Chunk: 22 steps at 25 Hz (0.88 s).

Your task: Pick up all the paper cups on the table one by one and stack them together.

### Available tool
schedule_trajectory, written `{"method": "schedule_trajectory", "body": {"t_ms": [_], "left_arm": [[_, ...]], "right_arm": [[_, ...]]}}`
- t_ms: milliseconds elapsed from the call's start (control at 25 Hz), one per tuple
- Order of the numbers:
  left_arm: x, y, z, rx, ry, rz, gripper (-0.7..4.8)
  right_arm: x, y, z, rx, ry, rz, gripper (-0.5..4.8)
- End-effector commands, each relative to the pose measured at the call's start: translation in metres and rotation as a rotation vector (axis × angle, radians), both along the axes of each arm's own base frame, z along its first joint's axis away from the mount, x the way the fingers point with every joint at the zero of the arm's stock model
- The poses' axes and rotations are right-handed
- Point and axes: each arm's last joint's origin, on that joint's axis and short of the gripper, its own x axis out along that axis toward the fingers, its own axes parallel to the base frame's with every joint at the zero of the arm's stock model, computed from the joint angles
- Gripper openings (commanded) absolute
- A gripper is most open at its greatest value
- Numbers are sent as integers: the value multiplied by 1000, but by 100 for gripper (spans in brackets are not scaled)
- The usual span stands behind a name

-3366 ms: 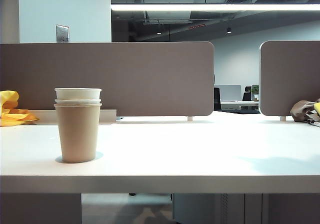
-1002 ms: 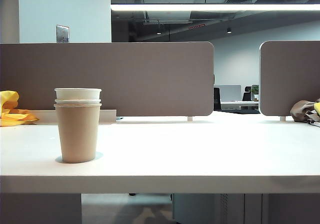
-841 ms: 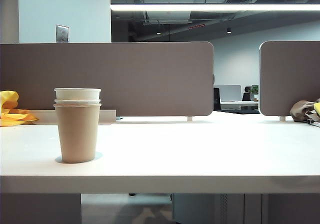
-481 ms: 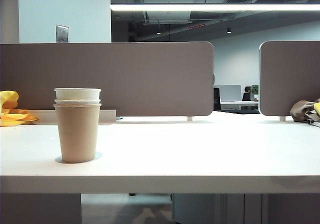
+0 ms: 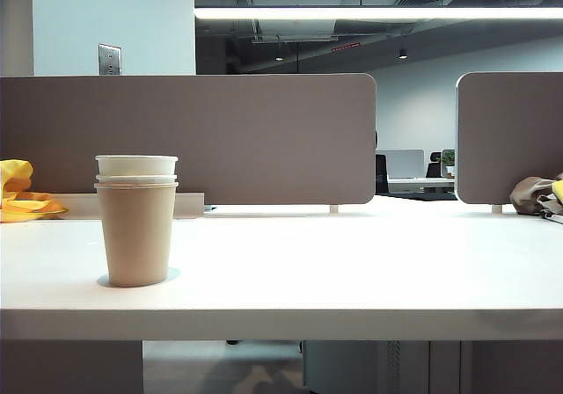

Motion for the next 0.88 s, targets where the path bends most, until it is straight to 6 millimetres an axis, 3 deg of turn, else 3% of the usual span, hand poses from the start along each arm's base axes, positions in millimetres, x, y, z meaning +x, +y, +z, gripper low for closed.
{"method": "schedule_trajectory", "body": {"t_ms": [40,240,521,881], "left_arm": [[-9,0,4,-1,-34,-3,-6],[-32,2,7,-5,-134,-3,-6],[-52,3,7,-10,-233,-3,-6],[-53,3,-18,-9,-214,-3,-6]], "right_arm": [[-6,-3,3,17,-24,-1,0],[-26,-15,5,47,-84,-19,0],[-29,-22,4,57,-116,-100,0],[-17,-21,-37,7,-5,-140,0]]}}
